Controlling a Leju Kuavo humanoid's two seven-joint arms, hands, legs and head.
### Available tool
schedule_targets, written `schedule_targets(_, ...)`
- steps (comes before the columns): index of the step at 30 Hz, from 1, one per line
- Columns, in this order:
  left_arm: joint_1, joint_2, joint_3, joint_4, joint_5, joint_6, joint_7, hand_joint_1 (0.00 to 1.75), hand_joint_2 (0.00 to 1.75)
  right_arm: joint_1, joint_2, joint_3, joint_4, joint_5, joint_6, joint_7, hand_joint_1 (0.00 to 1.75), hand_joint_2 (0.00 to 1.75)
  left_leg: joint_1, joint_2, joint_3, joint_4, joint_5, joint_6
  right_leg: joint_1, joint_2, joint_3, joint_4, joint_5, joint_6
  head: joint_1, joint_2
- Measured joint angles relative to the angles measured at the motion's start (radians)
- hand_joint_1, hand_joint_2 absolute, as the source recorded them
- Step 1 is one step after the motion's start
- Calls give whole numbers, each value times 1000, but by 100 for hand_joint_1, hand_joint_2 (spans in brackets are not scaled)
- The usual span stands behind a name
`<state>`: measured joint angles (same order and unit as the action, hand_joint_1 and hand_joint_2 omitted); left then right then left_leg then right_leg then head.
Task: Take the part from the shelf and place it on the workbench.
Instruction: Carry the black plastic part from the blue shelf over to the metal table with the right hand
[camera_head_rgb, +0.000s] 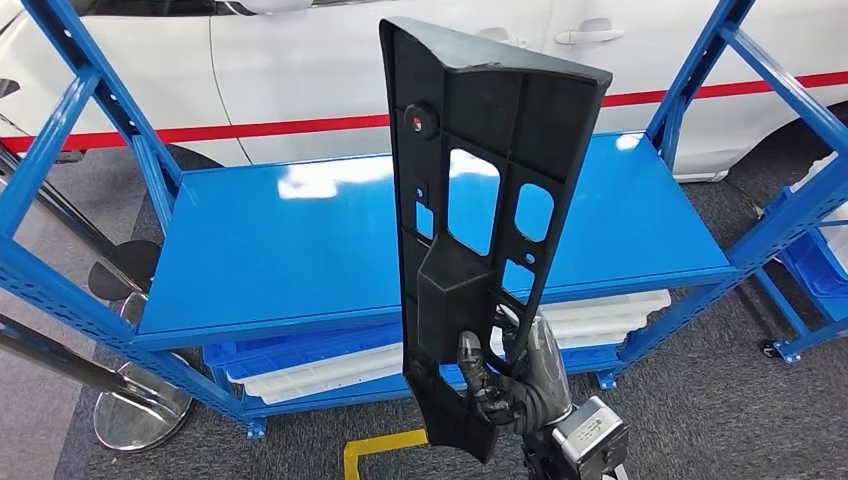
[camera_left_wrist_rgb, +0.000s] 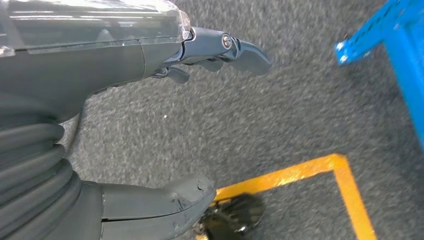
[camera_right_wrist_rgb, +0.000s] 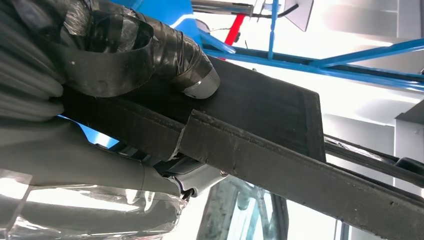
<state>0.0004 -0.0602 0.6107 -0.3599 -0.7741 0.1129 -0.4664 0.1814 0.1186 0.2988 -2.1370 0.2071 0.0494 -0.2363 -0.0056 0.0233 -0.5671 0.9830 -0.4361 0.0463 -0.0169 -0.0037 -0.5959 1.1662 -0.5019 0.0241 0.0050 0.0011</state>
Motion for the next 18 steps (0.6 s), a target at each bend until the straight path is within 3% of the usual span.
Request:
schedule_targets(2, -6, 1, 8, 7, -11, 0, 0, 0, 175, 2, 0, 0, -4, 0, 1, -4, 175, 175, 1, -1, -22, 22, 6, -10, 3, 1, 80, -118, -11, -9, 0, 0)
schedule_targets(3, -8, 2, 12, 9, -15, 0, -1, 0, 175, 2, 0, -1, -6, 0, 1, -6, 175, 175, 0, -1, -28, 28, 10, -17, 6, 2, 92, -143, -21, -16, 0, 0)
schedule_targets(6, -11, 4, 22, 15, -29, -1, -1, 0, 175, 4, 0, -1, -10, -1, 1, -7, 175, 175, 3, -5, -38, 36, 12, -39, 7, 0, 79, -150, -5, -44, 0, 0)
schedule_targets(8, -11, 4, 31, 18, -38, -3, -1, 0, 175, 5, 0, -2, -11, -1, 1, -7, 175, 175, 8, -11, -62, 92, -52, -52, 4, -3, 60, -154, 16, -61, 0, 0)
schedule_targets(10, -12, 5, 37, 21, -44, -4, -2, 0, 175, 7, 0, -2, -11, 0, 1, -8, 175, 175, 12, -14, -102, 215, -150, -63, 5, -4, 30, -153, 38, -67, -1, 0)
schedule_targets(11, -13, 6, 40, 22, -48, -6, -2, 0, 175, 9, 0, -3, -11, 0, 1, -8, 175, 175, 13, -14, -114, 272, -176, -66, 6, -3, 14, -151, 49, -66, -1, 0)
schedule_targets(12, -14, 6, 42, 22, -50, -7, -2, 0, 175, 12, 0, -4, -12, 2, 1, -8, 175, 175, 14, -14, -113, 308, -180, -67, 6, -3, -3, -149, 61, -65, -1, 0)
schedule_targets(13, -15, 6, 43, 22, -53, -8, -3, 0, 175, 14, 0, -4, -12, 4, 1, -9, 175, 175, 14, -14, -93, 306, -160, -67, 6, -3, -20, -145, 71, -63, 0, 0)
schedule_targets(15, -18, 6, 48, 22, -56, -10, -3, 0, 175, 18, 0, -6, -16, 9, 0, -11, 175, 175, 15, -15, -3, 206, -106, -62, 6, -3, -47, -139, 89, -57, -1, 0)
schedule_targets(16, -21, 7, 50, 22, -58, -10, -3, 0, 175, 20, 0, -7, -19, 12, 0, -12, 175, 175, 13, -16, 56, 123, -100, -56, 7, -3, -57, -136, 98, -53, -1, 0)
schedule_targets(18, -25, 8, 57, 23, -62, -11, -4, 0, 175, 23, 0, -8, -25, 17, 0, -15, 175, 175, 8, -19, 127, 11, -112, -44, 9, -4, -65, -138, 118, -42, 0, 0)
